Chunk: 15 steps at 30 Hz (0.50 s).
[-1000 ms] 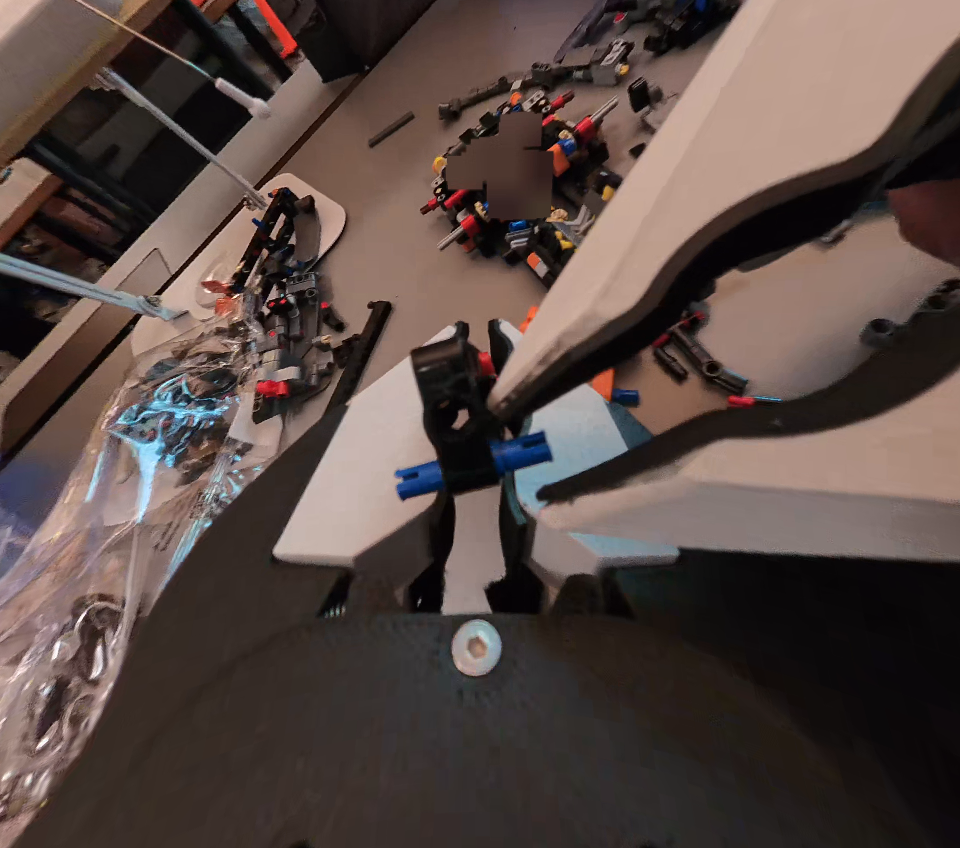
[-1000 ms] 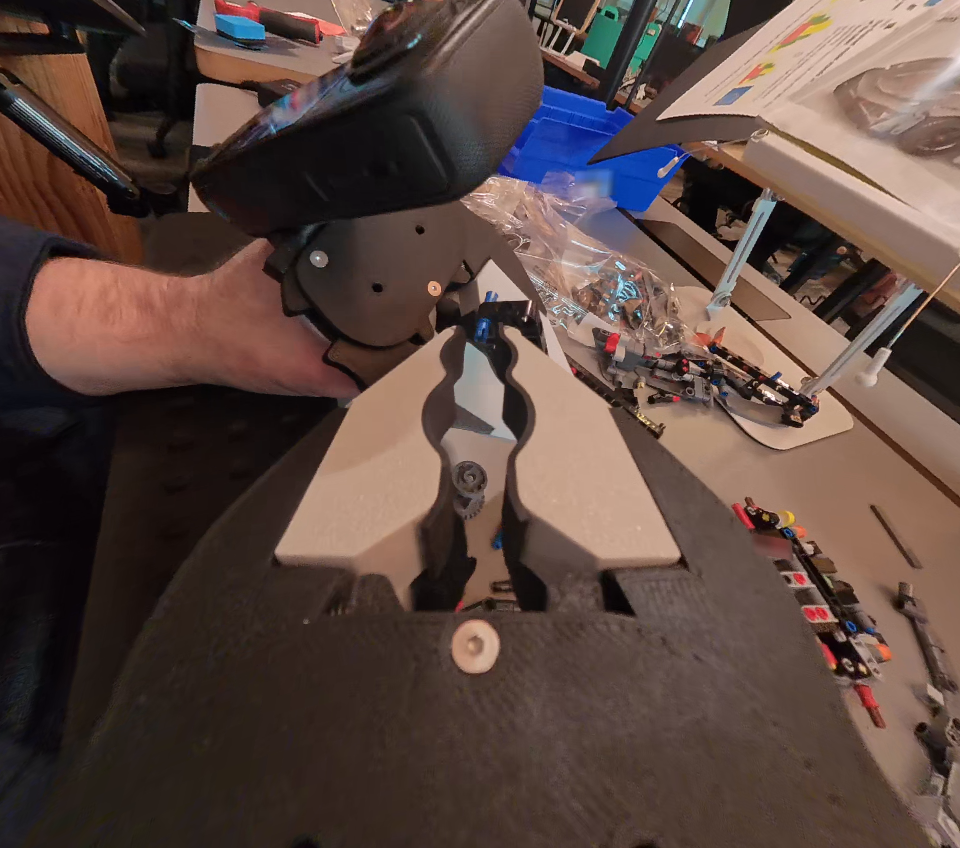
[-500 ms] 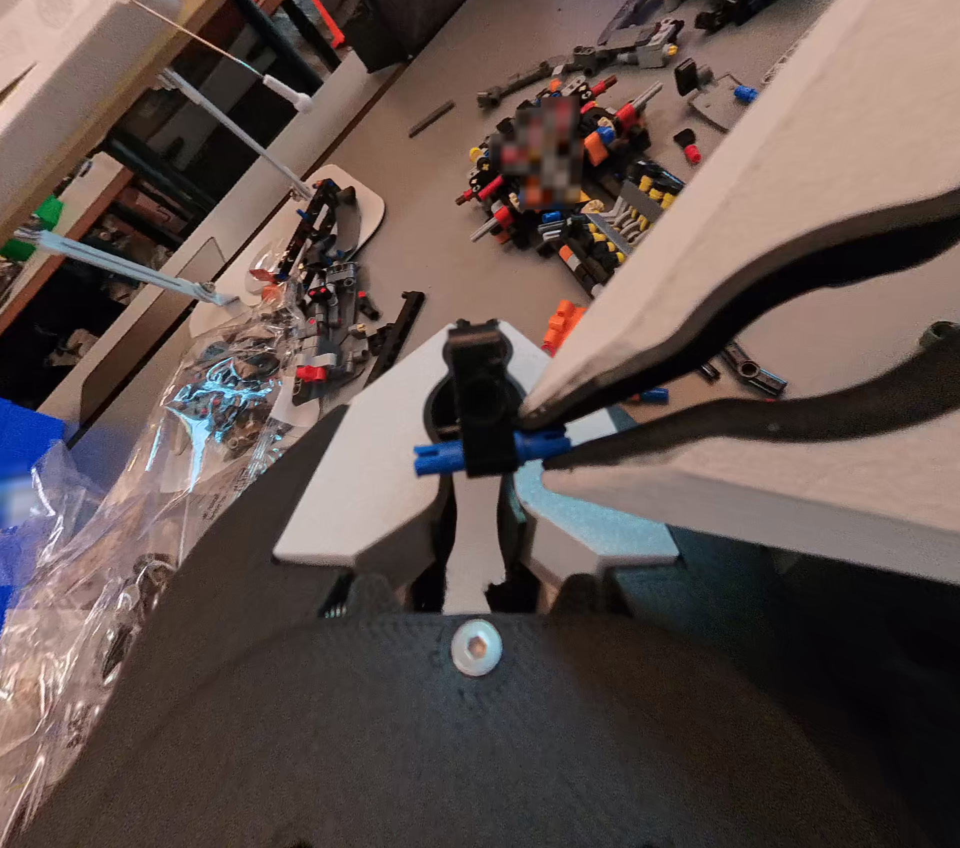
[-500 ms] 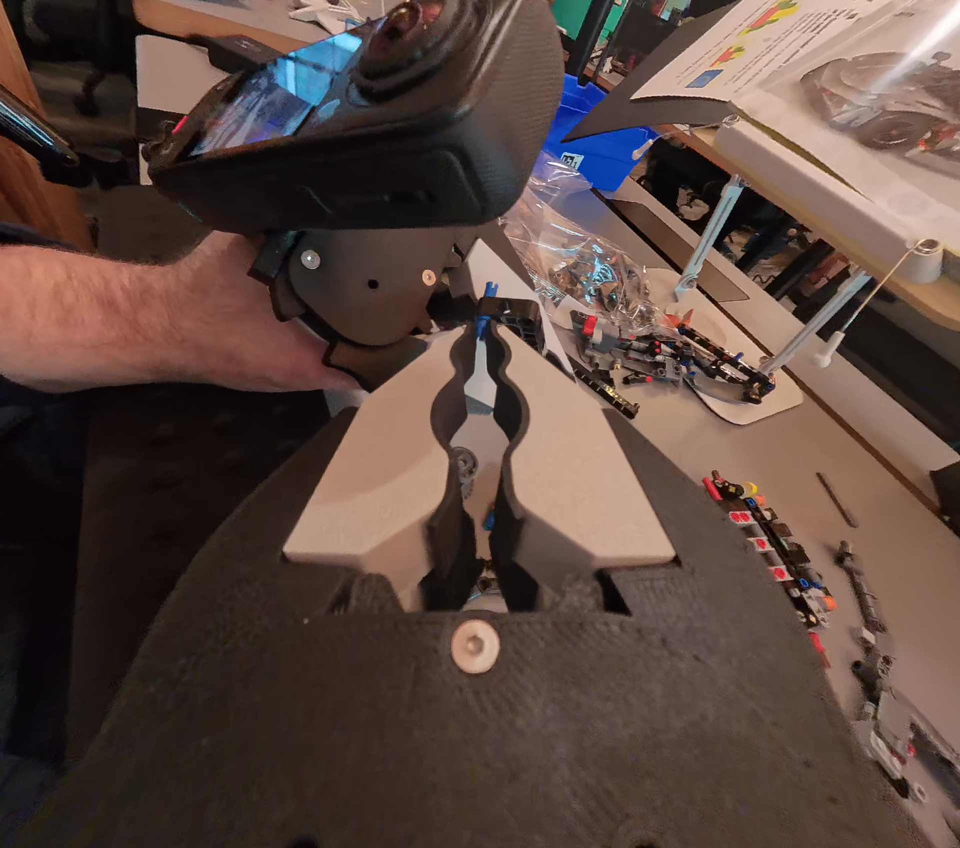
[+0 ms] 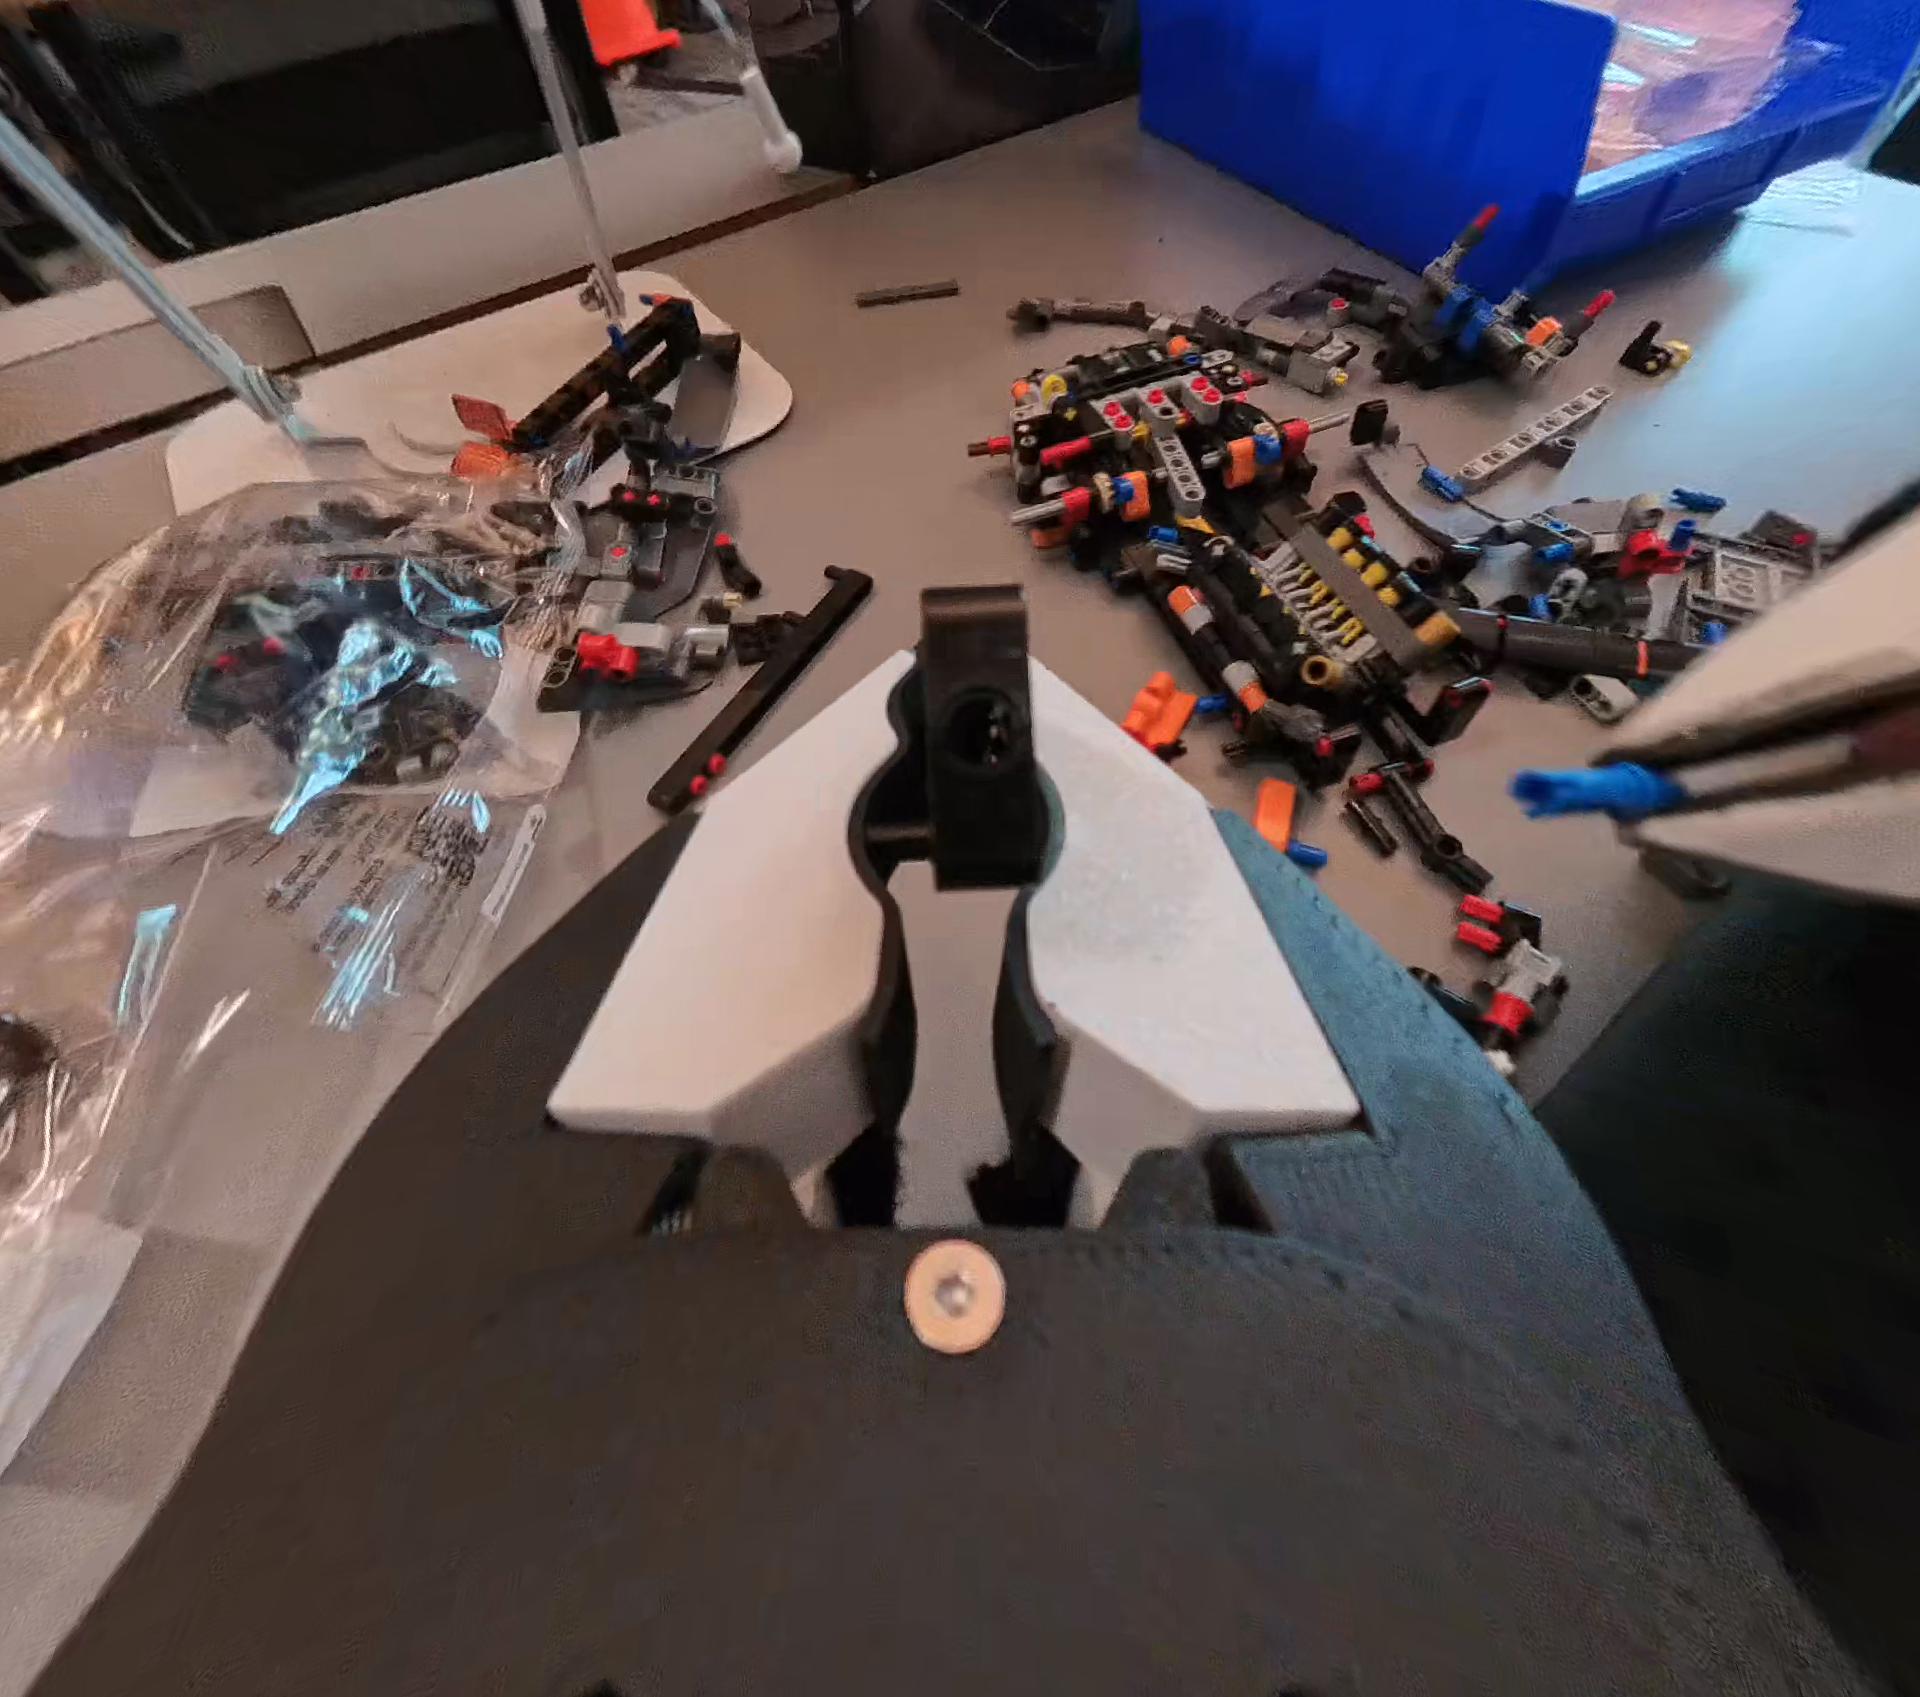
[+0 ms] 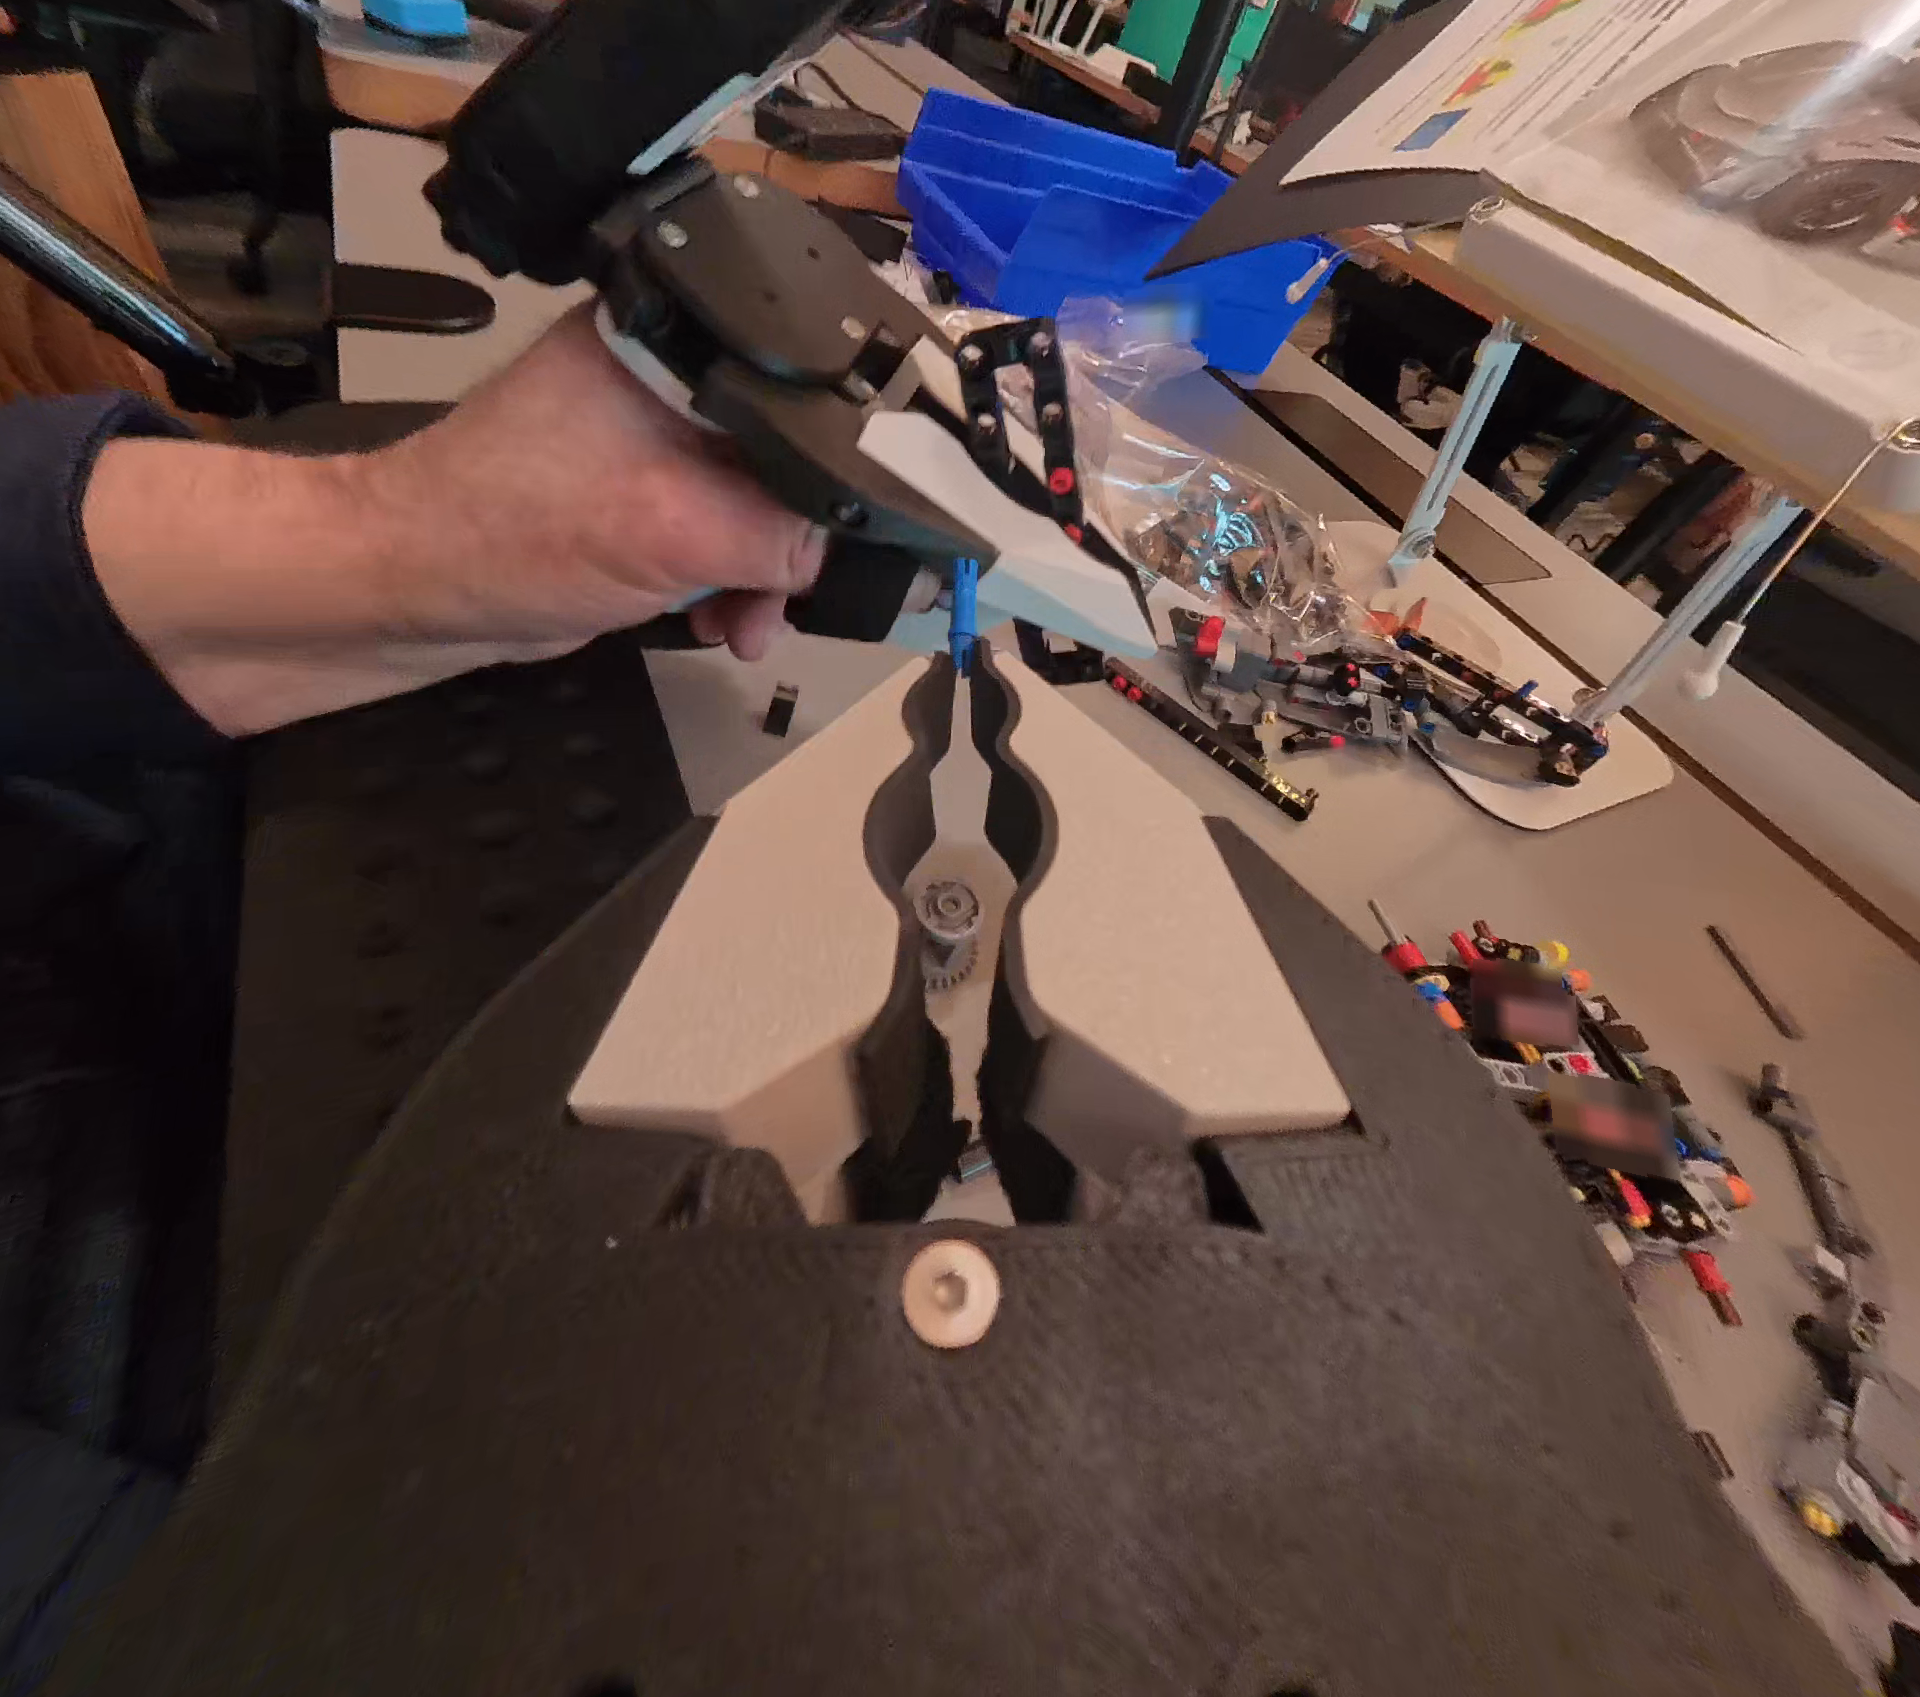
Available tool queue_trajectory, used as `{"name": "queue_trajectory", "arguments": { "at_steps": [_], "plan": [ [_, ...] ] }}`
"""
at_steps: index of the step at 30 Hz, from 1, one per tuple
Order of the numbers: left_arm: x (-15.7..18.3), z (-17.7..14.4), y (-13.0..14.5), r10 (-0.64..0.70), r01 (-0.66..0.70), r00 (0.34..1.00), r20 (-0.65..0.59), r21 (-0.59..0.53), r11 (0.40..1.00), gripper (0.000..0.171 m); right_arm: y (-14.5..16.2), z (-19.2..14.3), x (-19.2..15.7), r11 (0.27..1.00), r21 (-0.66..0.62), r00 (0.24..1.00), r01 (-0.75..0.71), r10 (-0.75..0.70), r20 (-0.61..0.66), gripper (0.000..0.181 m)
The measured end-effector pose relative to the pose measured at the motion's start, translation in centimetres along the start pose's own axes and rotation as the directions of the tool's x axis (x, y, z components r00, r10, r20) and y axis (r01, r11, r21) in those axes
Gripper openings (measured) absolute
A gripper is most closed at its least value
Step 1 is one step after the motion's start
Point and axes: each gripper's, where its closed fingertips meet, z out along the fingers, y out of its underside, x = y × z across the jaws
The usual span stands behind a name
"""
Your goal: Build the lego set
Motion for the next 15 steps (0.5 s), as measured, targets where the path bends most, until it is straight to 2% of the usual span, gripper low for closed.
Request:
{"name": "queue_trajectory", "arguments": {
  "at_steps": [2,3,5,8,11,15],
  "plan": [
    [1.3,0.6,0.2,0.058,-0.058,0.998,-0.015,-0.02,0.998,0.006,0.8,0.2,0.9,0.998,-0.032,0.999,-0.046,0.045,-0.01,0.002],
    [2.1,0.9,0.2,0.058,-0.059,0.996,-0.063,-0.017,0.998,0.006,1.5,0.3,1.5,0.995,-0.061,0.997,-0.076,0.075,-0.016,0.002],
    [2.2,0.7,-0.5,0.011,-0.008,0.994,-0.111,0.027,1.0,0.006,2.3,0.0,2.5,0.992,-0.095,0.995,-0.087,0.083,-0.049,0.002],
    [2.5,0.3,-0.9,-0.113,0.129,0.966,-0.234,0.052,0.99,0.005,5.3,0.1,3.2,0.967,-0.238,0.995,-0.085,0.072,-0.064,0.003],
    [3.0,-0.1,-1.3,-0.123,0.15,0.951,-0.284,0.079,0.985,0.005,6.4,0.5,3.0,0.952,-0.289,0.995,-0.1,0.088,-0.054,0.004],
    [3.1,0.0,-1.4,-0.104,0.131,0.957,-0.271,0.083,0.988,0.005,6.5,0.6,3.3,0.949,-0.291,0.992,-0.122,0.107,-0.065,0.021]
  ]
}}
